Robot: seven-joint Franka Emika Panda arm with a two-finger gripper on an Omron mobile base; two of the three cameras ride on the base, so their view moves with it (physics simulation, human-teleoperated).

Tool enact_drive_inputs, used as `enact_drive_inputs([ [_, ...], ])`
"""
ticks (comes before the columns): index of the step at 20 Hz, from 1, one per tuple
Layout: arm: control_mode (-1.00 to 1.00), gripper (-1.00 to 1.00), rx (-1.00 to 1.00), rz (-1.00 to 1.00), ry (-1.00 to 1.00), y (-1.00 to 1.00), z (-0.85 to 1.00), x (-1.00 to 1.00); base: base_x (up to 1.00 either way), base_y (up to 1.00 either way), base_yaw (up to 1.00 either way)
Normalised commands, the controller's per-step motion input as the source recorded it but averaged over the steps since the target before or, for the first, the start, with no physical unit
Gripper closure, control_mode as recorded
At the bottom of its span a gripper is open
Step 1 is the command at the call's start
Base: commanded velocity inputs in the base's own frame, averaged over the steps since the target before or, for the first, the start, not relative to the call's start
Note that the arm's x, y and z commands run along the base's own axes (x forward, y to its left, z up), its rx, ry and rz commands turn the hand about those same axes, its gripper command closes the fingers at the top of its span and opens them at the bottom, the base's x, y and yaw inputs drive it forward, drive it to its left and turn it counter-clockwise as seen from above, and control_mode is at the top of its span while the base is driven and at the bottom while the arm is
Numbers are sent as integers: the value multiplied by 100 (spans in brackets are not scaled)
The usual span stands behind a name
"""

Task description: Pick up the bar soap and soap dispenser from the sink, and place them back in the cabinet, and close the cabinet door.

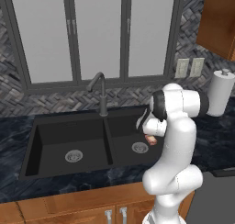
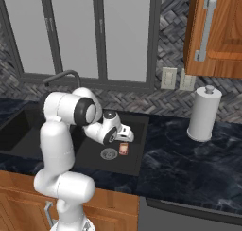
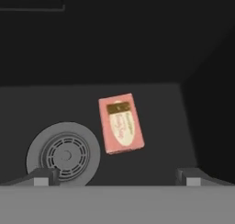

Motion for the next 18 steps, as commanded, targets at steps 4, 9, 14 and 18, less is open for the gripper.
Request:
enact_drive_inputs([
  [4,-100,-100,0,1,0,-16,-13,8,0,0,0],
  [9,-100,-100,0,1,0,-12,-20,10,0,0,0],
  [14,-100,-100,0,0,0,-2,-26,5,0,0,0],
  [18,-100,-100,0,0,1,0,-19,0,0,0,0],
])
